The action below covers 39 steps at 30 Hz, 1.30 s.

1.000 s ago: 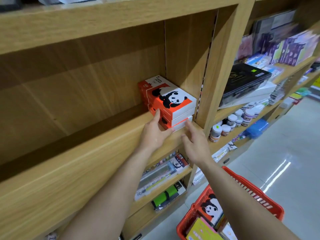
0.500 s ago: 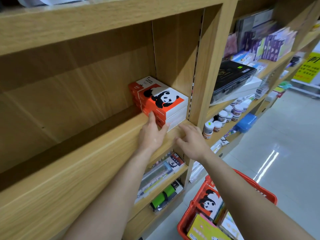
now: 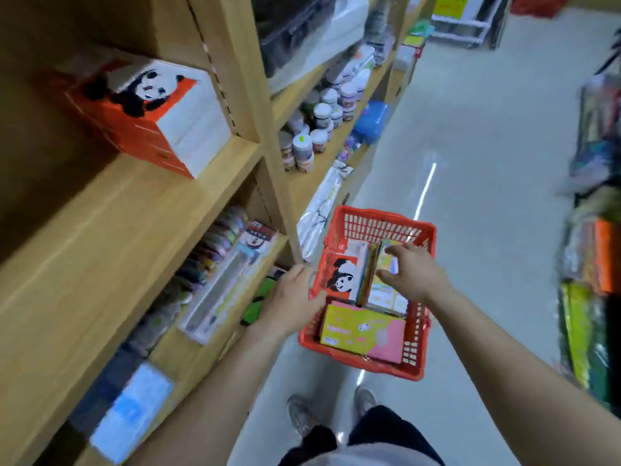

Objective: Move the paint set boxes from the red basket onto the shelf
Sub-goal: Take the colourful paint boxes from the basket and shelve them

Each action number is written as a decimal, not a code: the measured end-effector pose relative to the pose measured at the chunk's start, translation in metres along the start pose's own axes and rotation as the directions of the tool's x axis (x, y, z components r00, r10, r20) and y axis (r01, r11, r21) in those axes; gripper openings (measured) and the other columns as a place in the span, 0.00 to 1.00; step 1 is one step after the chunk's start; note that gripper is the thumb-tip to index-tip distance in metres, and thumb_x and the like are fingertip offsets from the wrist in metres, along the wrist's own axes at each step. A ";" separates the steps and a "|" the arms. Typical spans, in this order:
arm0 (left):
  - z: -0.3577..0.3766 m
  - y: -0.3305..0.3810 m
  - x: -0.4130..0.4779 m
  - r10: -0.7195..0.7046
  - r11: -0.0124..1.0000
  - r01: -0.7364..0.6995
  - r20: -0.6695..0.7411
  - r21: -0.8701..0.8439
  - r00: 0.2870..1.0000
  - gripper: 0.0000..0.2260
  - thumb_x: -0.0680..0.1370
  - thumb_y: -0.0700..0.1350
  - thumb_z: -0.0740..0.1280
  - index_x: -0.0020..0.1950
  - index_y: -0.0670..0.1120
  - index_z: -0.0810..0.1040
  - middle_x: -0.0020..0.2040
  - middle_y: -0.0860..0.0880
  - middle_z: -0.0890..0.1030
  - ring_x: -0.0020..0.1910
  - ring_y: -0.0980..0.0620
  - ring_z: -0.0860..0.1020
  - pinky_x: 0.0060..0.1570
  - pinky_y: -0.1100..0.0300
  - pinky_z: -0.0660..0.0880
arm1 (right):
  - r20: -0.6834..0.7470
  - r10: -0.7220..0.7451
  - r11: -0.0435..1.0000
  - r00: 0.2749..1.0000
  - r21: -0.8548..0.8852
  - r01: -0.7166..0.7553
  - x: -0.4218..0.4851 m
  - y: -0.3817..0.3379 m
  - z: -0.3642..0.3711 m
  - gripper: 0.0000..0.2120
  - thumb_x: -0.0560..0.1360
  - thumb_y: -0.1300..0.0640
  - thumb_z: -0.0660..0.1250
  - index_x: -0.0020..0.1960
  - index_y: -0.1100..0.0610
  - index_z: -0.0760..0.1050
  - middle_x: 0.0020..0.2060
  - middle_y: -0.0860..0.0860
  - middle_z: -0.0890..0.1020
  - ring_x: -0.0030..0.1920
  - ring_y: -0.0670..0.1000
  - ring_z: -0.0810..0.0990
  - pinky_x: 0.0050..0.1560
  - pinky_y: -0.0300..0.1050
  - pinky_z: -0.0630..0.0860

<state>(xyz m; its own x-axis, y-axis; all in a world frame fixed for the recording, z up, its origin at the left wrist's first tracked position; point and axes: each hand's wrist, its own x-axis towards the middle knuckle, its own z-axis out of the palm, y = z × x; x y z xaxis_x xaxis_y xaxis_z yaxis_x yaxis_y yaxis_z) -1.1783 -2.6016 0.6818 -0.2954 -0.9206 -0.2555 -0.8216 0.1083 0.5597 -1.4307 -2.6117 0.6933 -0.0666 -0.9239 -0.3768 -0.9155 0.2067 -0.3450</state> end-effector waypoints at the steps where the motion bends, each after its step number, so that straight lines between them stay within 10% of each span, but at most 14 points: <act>1: 0.014 -0.003 0.010 -0.023 0.999 0.021 0.059 0.026 0.998 0.19 0.78 0.51 0.68 0.67 0.45 0.76 0.64 0.45 0.77 0.64 0.44 0.76 0.61 0.52 0.72 | 0.035 0.068 0.997 0.997 0.019 -0.068 -0.004 0.021 0.011 0.31 0.77 0.43 0.70 0.74 0.57 0.72 0.69 0.60 0.76 0.69 0.62 0.75 0.65 0.53 0.74; 16: 0.229 -0.054 0.160 -0.197 0.977 0.211 0.250 -0.032 0.948 0.26 0.78 0.53 0.67 0.74 0.45 0.70 0.70 0.44 0.75 0.67 0.44 0.74 0.61 0.53 0.71 | 0.126 0.291 0.900 0.949 0.299 -0.316 0.089 0.140 0.187 0.30 0.80 0.54 0.67 0.78 0.65 0.63 0.73 0.64 0.69 0.73 0.64 0.67 0.73 0.51 0.62; 23: 0.304 -0.068 0.213 -0.268 0.895 0.362 0.333 -0.262 0.904 0.34 0.77 0.61 0.67 0.78 0.47 0.64 0.75 0.44 0.71 0.71 0.44 0.72 0.68 0.43 0.70 | 0.089 0.527 0.682 0.845 0.549 -0.483 0.102 0.133 0.254 0.39 0.79 0.61 0.67 0.81 0.69 0.49 0.78 0.68 0.60 0.78 0.65 0.59 0.77 0.51 0.57; 33: 0.324 -0.072 0.220 -0.257 0.862 0.359 0.302 -0.357 0.918 0.27 0.80 0.56 0.66 0.77 0.53 0.66 0.66 0.49 0.80 0.65 0.48 0.76 0.49 0.70 0.65 | 0.067 0.583 0.668 0.810 0.528 -0.525 0.117 0.130 0.279 0.39 0.74 0.46 0.72 0.77 0.60 0.59 0.73 0.59 0.70 0.72 0.64 0.68 0.71 0.56 0.65; 39: 0.326 -0.070 0.217 -0.162 0.882 0.315 0.400 -0.351 0.902 0.26 0.81 0.60 0.62 0.77 0.54 0.64 0.67 0.48 0.79 0.60 0.38 0.79 0.56 0.48 0.78 | 0.139 0.639 0.455 0.757 0.724 -0.518 0.133 0.136 0.271 0.33 0.71 0.38 0.67 0.71 0.51 0.63 0.61 0.46 0.81 0.62 0.56 0.80 0.54 0.47 0.72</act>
<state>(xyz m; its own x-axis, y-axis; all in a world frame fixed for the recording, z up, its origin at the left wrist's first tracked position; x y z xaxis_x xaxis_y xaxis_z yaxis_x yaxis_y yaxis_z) -1.3436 -2.6861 0.3298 -0.3282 -0.6977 -0.6368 -0.6460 -0.3261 0.6902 -1.4569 -2.6192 0.3626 -0.5800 -0.5222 -0.6252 -0.0951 0.8057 -0.5847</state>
